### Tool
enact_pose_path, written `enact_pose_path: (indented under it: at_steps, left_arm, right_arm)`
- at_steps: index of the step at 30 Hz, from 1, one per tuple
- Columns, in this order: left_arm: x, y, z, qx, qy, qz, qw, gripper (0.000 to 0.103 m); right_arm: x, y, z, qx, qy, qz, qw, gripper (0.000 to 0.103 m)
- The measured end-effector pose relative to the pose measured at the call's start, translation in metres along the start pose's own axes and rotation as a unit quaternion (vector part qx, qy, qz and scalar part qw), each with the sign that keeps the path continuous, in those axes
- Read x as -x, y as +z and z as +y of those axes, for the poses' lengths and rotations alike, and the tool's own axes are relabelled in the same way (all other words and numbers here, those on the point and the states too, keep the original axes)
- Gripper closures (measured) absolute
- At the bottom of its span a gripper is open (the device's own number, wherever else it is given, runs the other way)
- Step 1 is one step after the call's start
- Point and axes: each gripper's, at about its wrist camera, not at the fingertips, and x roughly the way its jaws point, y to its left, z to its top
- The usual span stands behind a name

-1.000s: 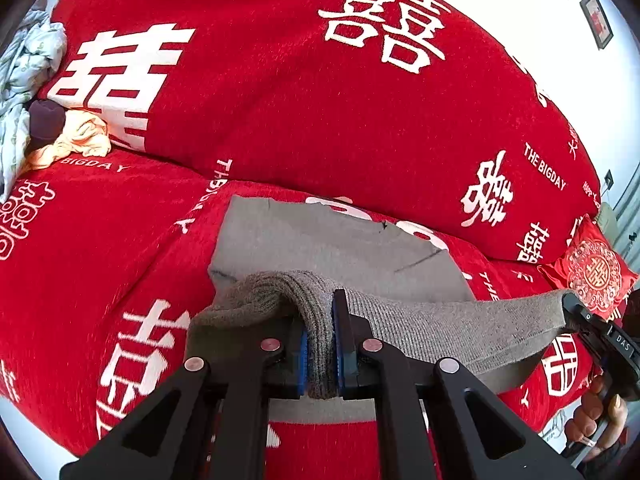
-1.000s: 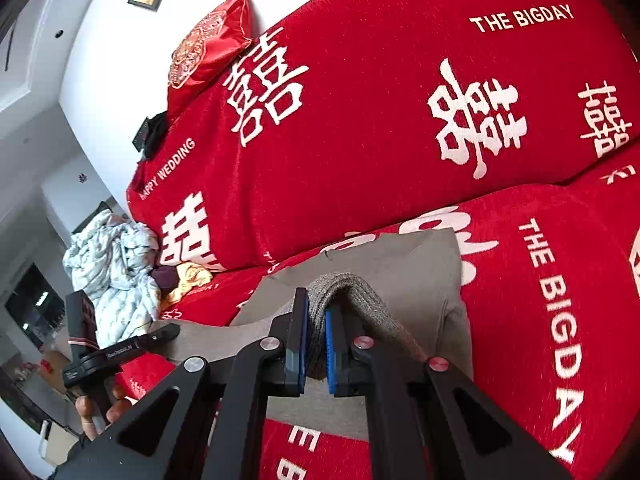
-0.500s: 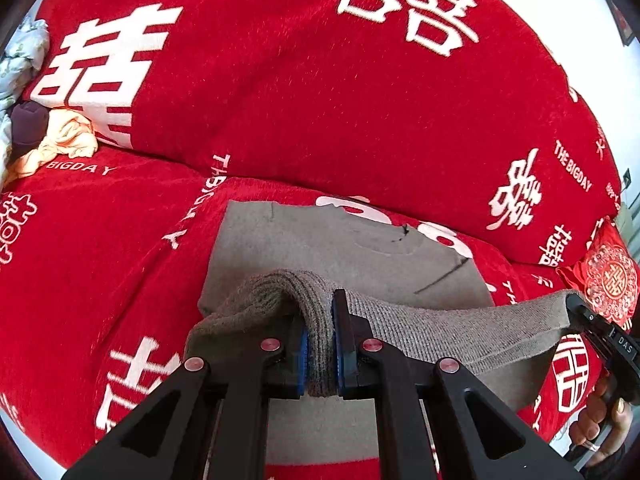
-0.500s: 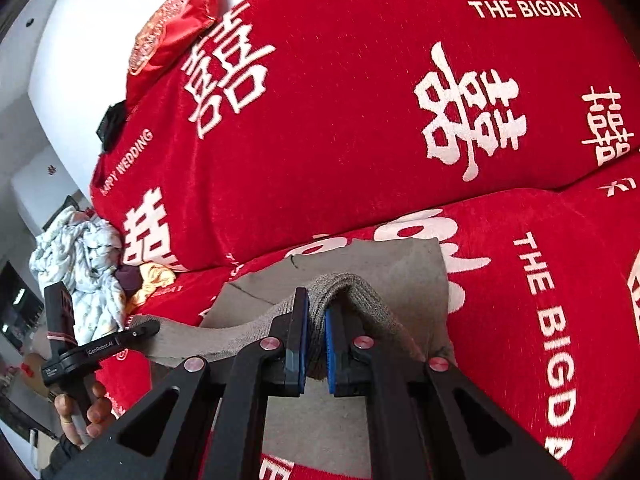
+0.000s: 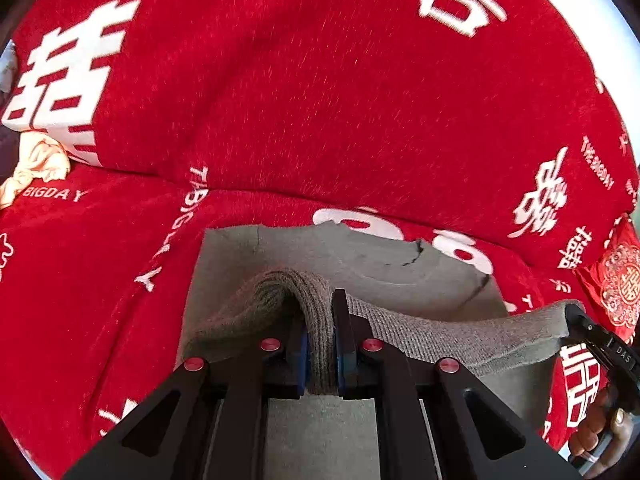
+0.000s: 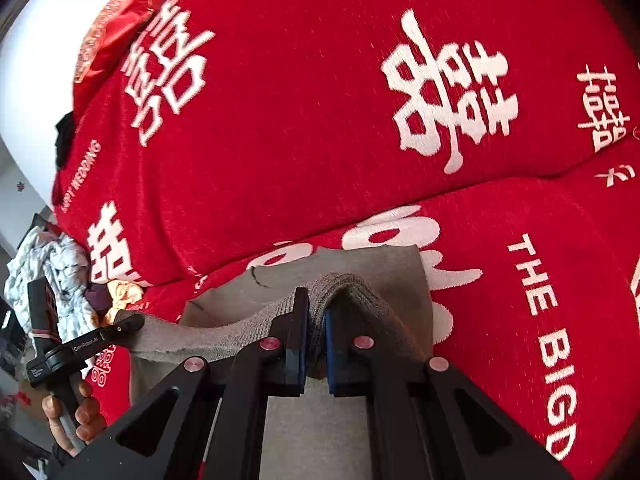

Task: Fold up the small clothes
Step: 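Lift the hem with both grippers and fold it toward the collar, then release the hem and press the folded sweater flat with both grippers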

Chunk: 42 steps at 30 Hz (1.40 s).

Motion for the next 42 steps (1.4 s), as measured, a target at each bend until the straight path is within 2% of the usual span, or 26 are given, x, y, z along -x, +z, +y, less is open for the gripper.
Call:
enact_pose_path:
  at_steps: [12, 22, 34, 38, 39, 40, 41, 42]
  left_arm:
    - [-0.053, 0.009, 0.006, -0.009, 0.029, 0.036, 0.9989, 0.092]
    - [-0.088, 0.011, 0.008, -0.005, 0.032, 0.059, 0.9977, 0.092]
    - [-0.117, 0.004, 0.024, 0.005, 0.027, 0.094, 0.9952, 0.091]
    - [-0.117, 0.005, 0.023, 0.001, 0.018, 0.105, 0.9943, 0.074]
    - [-0.116, 0.005, 0.023, 0.001, 0.015, 0.105, 0.9944, 0.072]
    - [-0.116, 0.006, 0.023, 0.001, 0.014, 0.105, 0.9944, 0.064]
    - [-0.116, 0.007, 0.023, 0.002, 0.011, 0.105, 0.9945, 0.041]
    - [-0.115, 0.009, 0.024, 0.006, 0.005, 0.102, 0.9948, 0.03]
  right_arm:
    - [-0.055, 0.009, -0.009, 0.011, -0.032, 0.036, 0.999, 0.095]
    - [-0.093, 0.012, -0.026, 0.004, -0.06, 0.073, 0.996, 0.096]
    - [-0.122, 0.013, -0.033, 0.003, -0.068, 0.1, 0.993, 0.094]
    - [-0.125, 0.015, -0.039, -0.02, -0.058, 0.106, 0.992, 0.092]
    - [-0.125, 0.016, -0.04, -0.023, -0.057, 0.105, 0.993, 0.092]
    - [-0.125, 0.016, -0.041, -0.026, -0.056, 0.105, 0.992, 0.091]
    - [-0.124, 0.016, -0.042, -0.028, -0.057, 0.106, 0.992, 0.09]
    - [-0.124, 0.016, -0.042, -0.03, -0.058, 0.107, 0.992, 0.089]
